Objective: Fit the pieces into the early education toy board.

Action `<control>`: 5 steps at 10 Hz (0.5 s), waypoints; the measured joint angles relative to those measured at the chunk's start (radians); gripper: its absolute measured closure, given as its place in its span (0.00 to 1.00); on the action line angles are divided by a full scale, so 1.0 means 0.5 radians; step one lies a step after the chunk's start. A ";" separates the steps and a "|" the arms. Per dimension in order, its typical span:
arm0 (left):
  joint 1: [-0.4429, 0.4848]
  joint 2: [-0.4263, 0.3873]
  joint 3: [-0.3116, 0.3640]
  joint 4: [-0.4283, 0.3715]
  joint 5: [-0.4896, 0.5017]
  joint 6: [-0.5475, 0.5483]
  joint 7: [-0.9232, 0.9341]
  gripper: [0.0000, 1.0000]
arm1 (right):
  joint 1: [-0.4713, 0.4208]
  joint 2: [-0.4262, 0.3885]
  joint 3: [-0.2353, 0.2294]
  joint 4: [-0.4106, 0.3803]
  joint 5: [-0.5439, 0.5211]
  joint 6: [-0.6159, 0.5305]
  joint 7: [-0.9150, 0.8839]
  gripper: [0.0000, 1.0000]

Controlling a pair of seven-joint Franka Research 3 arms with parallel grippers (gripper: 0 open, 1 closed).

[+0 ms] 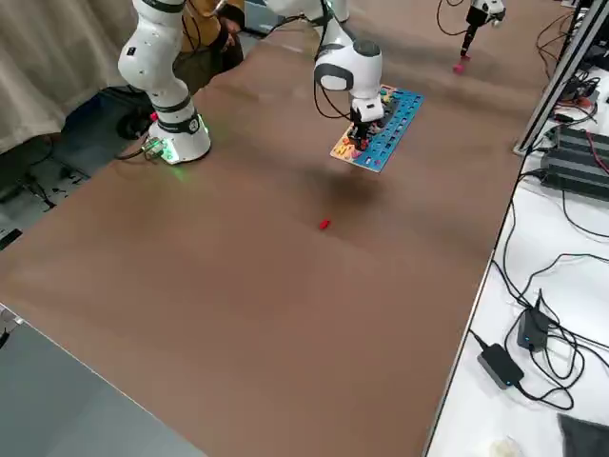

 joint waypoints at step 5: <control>-0.001 0.034 0.005 0.000 0.002 0.047 0.000 0.50 | 0.000 0.000 -0.001 0.000 0.000 -0.004 -0.058 0.60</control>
